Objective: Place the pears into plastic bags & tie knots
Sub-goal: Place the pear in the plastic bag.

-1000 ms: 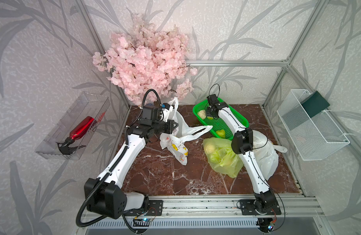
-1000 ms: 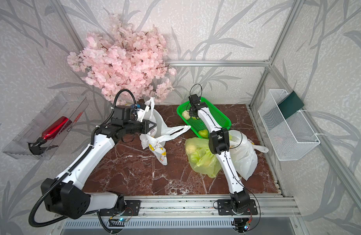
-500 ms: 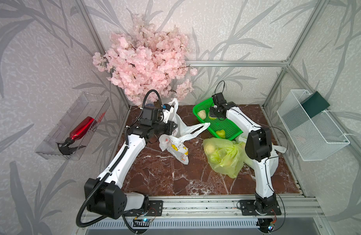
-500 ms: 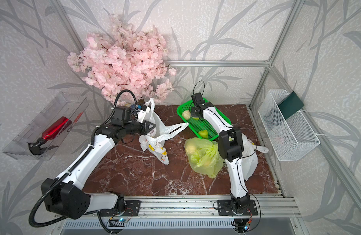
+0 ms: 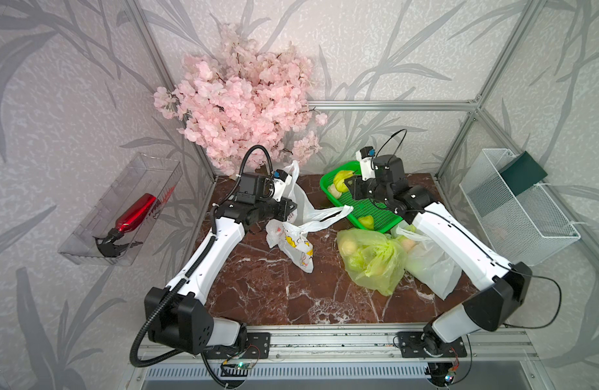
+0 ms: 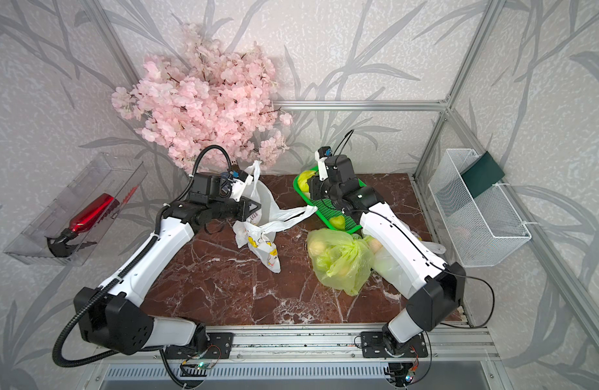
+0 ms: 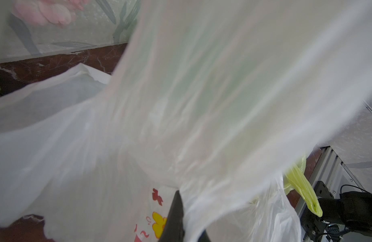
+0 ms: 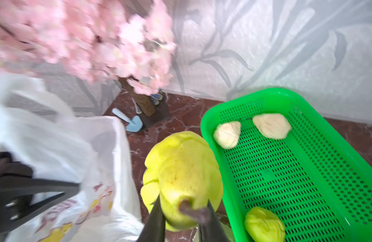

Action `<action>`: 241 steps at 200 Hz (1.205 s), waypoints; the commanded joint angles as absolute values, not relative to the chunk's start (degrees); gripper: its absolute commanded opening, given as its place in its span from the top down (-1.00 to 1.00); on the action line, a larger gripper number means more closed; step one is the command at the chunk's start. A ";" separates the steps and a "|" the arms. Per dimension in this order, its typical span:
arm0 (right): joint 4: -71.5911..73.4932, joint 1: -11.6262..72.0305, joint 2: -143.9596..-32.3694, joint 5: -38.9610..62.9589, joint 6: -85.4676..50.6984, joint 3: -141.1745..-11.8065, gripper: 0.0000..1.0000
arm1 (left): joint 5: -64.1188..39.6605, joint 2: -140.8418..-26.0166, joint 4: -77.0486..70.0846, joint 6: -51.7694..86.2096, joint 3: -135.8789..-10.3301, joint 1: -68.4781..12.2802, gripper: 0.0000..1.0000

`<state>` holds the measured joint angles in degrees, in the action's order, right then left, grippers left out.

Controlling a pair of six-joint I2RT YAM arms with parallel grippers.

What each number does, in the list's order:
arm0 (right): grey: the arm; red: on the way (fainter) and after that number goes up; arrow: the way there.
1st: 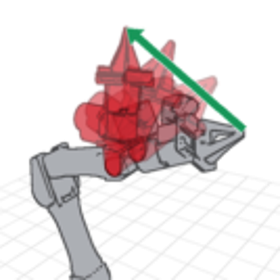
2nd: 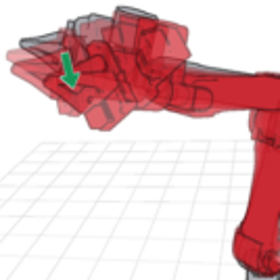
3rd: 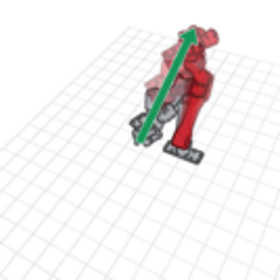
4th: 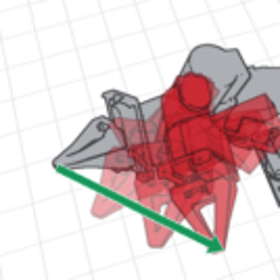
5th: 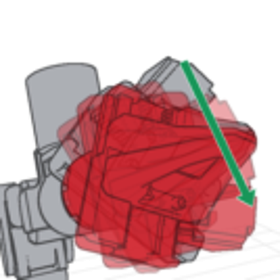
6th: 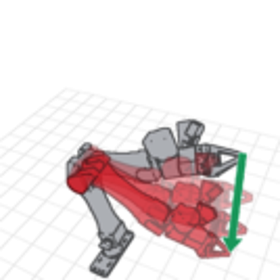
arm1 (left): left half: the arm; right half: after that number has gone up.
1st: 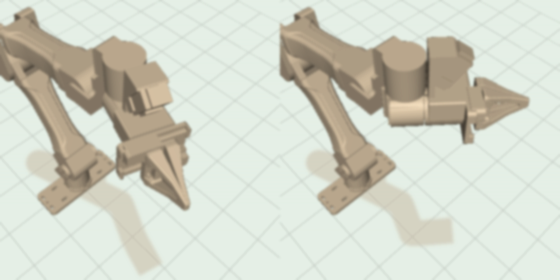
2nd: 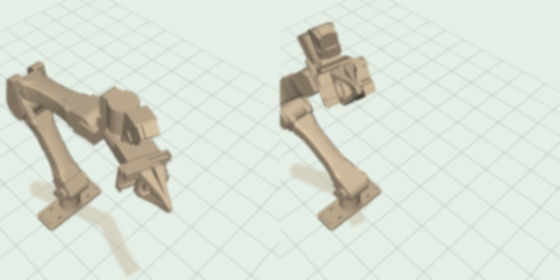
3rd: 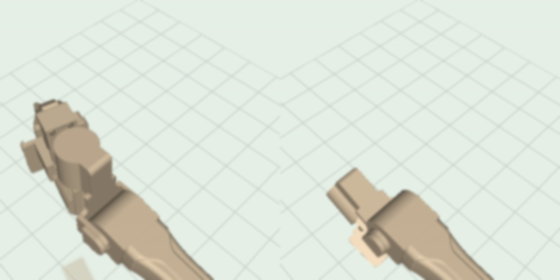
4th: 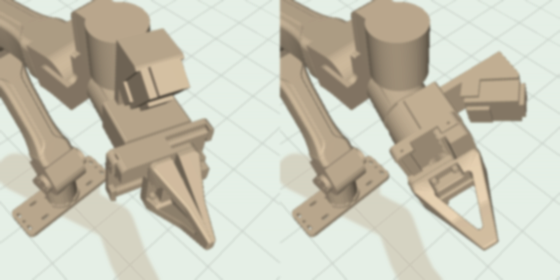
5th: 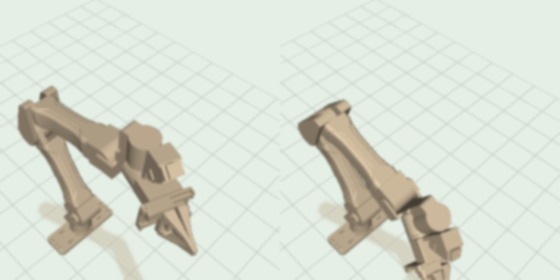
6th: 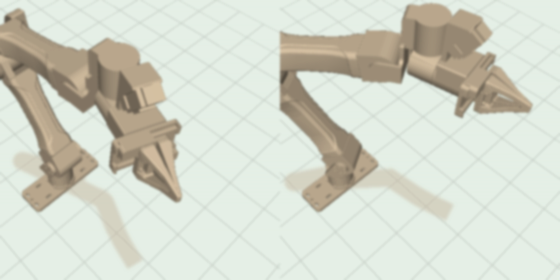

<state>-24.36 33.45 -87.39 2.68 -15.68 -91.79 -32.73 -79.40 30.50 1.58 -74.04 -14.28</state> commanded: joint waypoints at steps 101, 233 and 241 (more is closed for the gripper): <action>-16.16 37.82 -100.18 19.47 -34.28 -77.15 0.94 | -38.82 -76.01 24.05 9.28 -73.81 -14.94 1.00; -34.70 39.52 -108.14 24.06 -20.23 -100.42 -0.38 | -23.62 -83.72 29.04 16.03 -75.16 -13.12 1.00; -34.64 38.36 -106.78 25.09 -20.25 -100.63 -0.39 | -22.64 -84.19 29.90 16.81 -75.24 -11.99 1.00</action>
<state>-31.88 40.45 -110.26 20.80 -22.61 -97.01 -29.65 -83.44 26.35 14.39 -72.47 -14.22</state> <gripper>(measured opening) 0.685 0.048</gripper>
